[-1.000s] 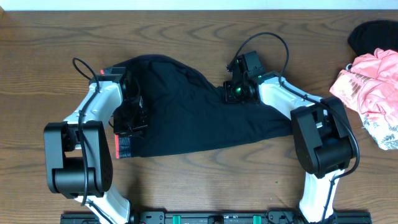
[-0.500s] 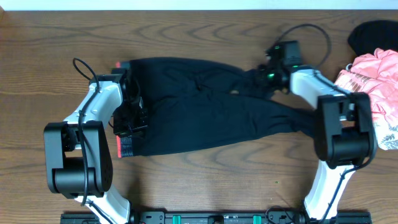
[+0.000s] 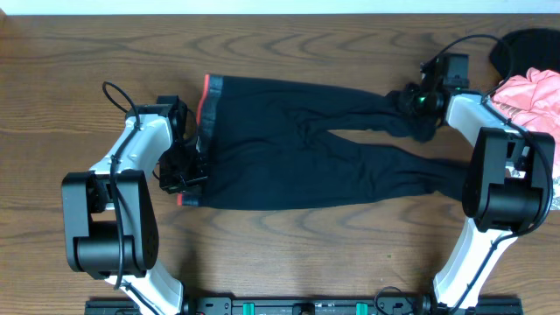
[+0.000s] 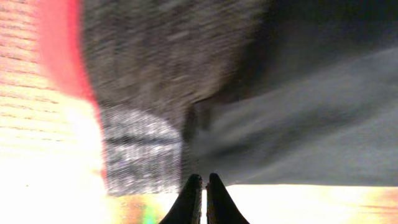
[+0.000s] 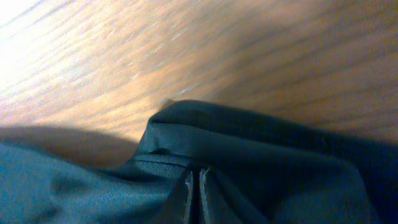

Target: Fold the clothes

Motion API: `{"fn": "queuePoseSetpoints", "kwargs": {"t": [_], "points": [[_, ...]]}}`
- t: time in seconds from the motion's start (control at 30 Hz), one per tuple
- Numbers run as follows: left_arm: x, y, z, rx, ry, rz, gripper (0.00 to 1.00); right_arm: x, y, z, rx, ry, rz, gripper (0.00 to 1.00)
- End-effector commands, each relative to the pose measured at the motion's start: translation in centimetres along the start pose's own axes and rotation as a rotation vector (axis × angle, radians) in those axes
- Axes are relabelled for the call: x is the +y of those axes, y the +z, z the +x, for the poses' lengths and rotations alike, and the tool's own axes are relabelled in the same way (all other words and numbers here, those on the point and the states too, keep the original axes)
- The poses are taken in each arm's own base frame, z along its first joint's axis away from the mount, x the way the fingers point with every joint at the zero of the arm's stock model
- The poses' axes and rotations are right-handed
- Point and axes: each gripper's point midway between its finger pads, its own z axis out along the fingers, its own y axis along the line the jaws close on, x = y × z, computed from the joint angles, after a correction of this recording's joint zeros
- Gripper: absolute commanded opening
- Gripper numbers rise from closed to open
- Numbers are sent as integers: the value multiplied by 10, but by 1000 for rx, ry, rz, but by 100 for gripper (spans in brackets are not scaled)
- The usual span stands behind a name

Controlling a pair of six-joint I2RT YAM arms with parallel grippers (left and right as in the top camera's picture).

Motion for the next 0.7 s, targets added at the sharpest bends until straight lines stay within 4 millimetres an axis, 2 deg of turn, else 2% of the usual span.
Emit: {"fn": "queuePoseSetpoints", "kwargs": {"t": [0.0, 0.13, 0.2, 0.3, 0.4, 0.5, 0.57, 0.67], "points": [[2, 1, 1, 8, -9, -15, 6, -42, 10, -9, -16, 4, 145, 8], [2, 1, 1, 8, -9, -15, 6, -29, -7, -44, -64, -49, 135, 16], [2, 1, 1, 7, -9, -14, 6, -23, -16, -57, -70, -82, 134, 18], [2, 1, 0, 4, -9, -14, 6, -13, -32, -67, -48, -127, 138, 25], [1, 0, -5, -16, -5, -10, 6, -9, -48, -63, 19, -140, 149, 28], [-3, -9, -22, -85, 19, 0, 6, 1, -61, -47, 112, -156, 109, 29], [-9, -25, -44, -175, 42, 13, 6, 10, -68, -33, 178, -173, 57, 28], [-25, -57, -76, -335, 98, 51, 6, 11, -78, -16, 245, -170, 53, 27]]}}
